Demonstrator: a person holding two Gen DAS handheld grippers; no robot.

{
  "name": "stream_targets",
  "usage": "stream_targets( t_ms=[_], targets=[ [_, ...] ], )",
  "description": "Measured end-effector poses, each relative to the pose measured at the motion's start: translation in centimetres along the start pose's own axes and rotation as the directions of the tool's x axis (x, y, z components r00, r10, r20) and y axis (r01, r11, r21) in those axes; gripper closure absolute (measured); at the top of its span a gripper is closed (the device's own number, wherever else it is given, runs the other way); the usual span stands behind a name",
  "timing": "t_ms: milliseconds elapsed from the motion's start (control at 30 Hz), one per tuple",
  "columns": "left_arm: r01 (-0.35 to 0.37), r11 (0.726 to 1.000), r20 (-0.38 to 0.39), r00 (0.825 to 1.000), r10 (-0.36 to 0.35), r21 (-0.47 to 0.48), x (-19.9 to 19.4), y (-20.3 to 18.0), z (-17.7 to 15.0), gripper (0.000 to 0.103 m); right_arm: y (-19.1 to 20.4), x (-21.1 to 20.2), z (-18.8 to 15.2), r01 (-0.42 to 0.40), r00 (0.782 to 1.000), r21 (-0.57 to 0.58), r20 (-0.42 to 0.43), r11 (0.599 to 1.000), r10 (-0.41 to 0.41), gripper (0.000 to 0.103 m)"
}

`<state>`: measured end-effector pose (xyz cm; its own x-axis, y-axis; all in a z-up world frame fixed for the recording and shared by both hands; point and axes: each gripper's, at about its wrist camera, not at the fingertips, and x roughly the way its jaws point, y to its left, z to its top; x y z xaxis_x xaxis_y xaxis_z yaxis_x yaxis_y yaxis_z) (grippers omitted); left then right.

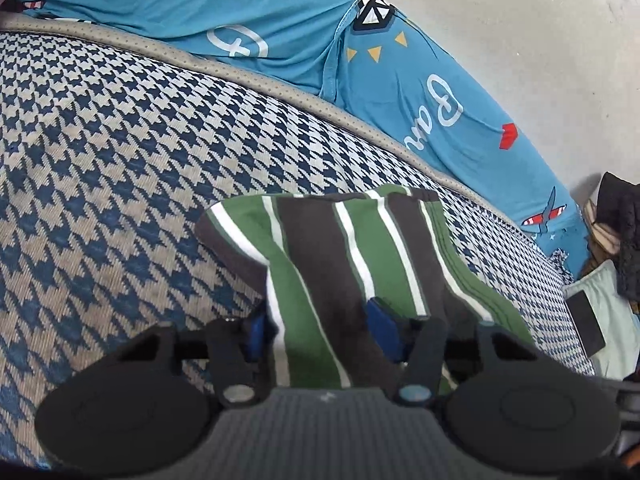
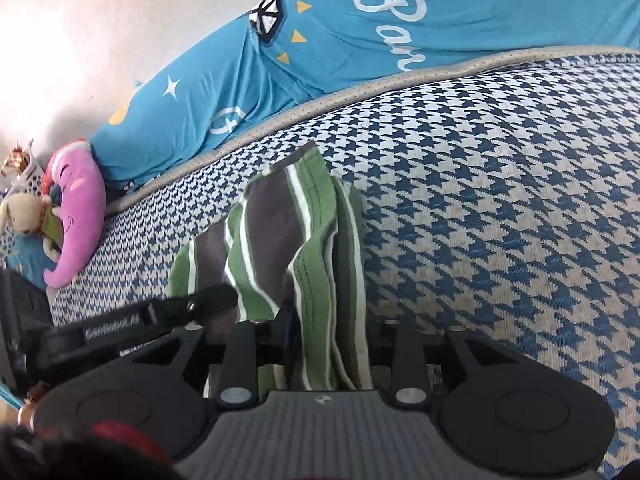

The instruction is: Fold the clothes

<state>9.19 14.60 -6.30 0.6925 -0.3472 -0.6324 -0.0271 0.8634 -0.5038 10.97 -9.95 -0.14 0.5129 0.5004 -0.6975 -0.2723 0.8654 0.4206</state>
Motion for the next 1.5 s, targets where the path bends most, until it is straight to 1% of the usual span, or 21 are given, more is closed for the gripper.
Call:
stream_targets(
  t_ms=[33, 100, 167, 267, 300, 333, 367, 400, 433, 467, 533, 567, 633, 733, 867, 1033, 1267, 1500],
  targets=[
    [0.0, 1.0, -0.001, 1.0, 0.0, 0.005, 0.0, -0.1, 0.0, 0.053, -0.1, 0.2, 0.1, -0.006, 1.0, 0.008, 0.0, 1.0, 0.006, 0.068],
    [0.001, 1.0, -0.002, 1.0, -0.001, 0.015, 0.1, -0.2, 0.0, 0.05, -0.4, 0.7, 0.3, -0.017, 1.0, 0.019, -0.005, 1.0, 0.017, 0.063],
    [0.002, 1.0, -0.003, 1.0, -0.002, 0.025, 0.2, -0.3, -0.1, 0.038, -0.4, 1.3, 0.4, -0.01, 1.0, 0.017, -0.007, 1.0, 0.01, 0.062],
    [0.003, 0.999, -0.006, 1.0, -0.003, 0.04, 0.3, -0.5, -0.1, 0.037, -0.1, 2.1, 0.5, 0.002, 1.0, 0.011, -0.003, 1.0, -0.002, 0.06],
    [0.003, 0.999, -0.006, 1.0, -0.003, 0.045, 0.3, -0.6, -0.1, 0.037, 0.0, 2.3, 0.5, 0.002, 1.0, 0.009, 0.001, 1.0, -0.002, 0.062],
    [0.003, 0.999, -0.004, 1.0, -0.003, 0.052, 0.3, -0.7, -0.2, 0.046, 0.3, 2.4, 0.5, 0.007, 1.0, -0.001, 0.006, 1.0, -0.007, 0.07],
    [0.003, 0.998, 0.002, 1.0, -0.003, 0.062, 0.2, -0.8, -0.3, 0.056, 0.6, 2.4, 0.4, 0.008, 1.0, -0.018, 0.012, 1.0, -0.008, 0.074],
    [0.003, 0.997, 0.009, 1.0, -0.003, 0.071, 0.2, -0.9, -0.3, 0.06, 1.0, 2.3, 0.4, 0.01, 1.0, -0.034, 0.019, 0.999, -0.009, 0.078],
    [0.002, 0.997, 0.015, 1.0, -0.003, 0.081, 0.1, -1.0, -0.4, 0.07, 1.4, 2.2, 0.3, 0.012, 1.0, -0.054, 0.029, 0.998, -0.011, 0.079],
    [0.002, 0.996, 0.022, 1.0, -0.004, 0.09, 0.0, -1.1, -0.5, 0.075, 1.8, 2.0, 0.3, 0.015, 0.999, -0.074, 0.04, 0.997, -0.012, 0.08],
    [-0.007, 0.993, 0.037, 0.999, 0.003, 0.117, -0.2, -1.4, -0.6, 0.078, 2.4, 1.4, 0.2, 0.013, 0.998, -0.101, 0.065, 0.995, -0.007, 0.081],
    [-0.027, 0.989, 0.051, 0.998, 0.019, 0.147, -0.4, -1.7, -0.7, 0.079, 2.7, 1.0, 0.2, 0.004, 0.997, -0.111, 0.08, 0.994, 0.005, 0.081],
    [-0.066, 0.977, 0.081, 0.995, 0.051, 0.201, -0.8, -2.5, -0.8, 0.08, 3.5, 0.6, 0.3, -0.014, 0.994, -0.14, 0.107, 0.99, 0.029, 0.082],
    [-0.114, 0.963, 0.125, 0.989, 0.085, 0.246, -1.7, -3.2, -0.8, 0.08, 4.7, 0.1, 0.3, -0.02, 0.989, -0.188, 0.141, 0.982, 0.047, 0.082],
    [-0.164, 0.945, 0.18, 0.977, 0.115, 0.282, -3.2, -3.8, -0.6, 0.08, 5.9, -0.1, 0.4, -0.045, 0.984, -0.2, 0.157, 0.979, 0.078, 0.082],
    [-0.213, 0.938, 0.223, 0.963, 0.154, 0.273, -5.3, -3.3, -0.2, 0.08, 8.2, 0.2, 0.1, -0.089, 0.978, -0.221, 0.164, 0.971, 0.127, 0.082],
    [-0.31, 0.917, 0.285, 0.929, 0.236, 0.25, -9.1, -1.3, -0.2, 0.08, 12.4, 1.5, -0.8, -0.17, 0.967, -0.247, 0.146, 0.954, 0.21, 0.082],
    [-0.389, 0.905, 0.316, 0.892, 0.323, 0.174, -13.0, 1.9, -0.1, 0.08, 17.0, 3.0, -1.9, -0.252, 0.951, -0.276, 0.106, 0.927, 0.29, 0.082]
  ],
)
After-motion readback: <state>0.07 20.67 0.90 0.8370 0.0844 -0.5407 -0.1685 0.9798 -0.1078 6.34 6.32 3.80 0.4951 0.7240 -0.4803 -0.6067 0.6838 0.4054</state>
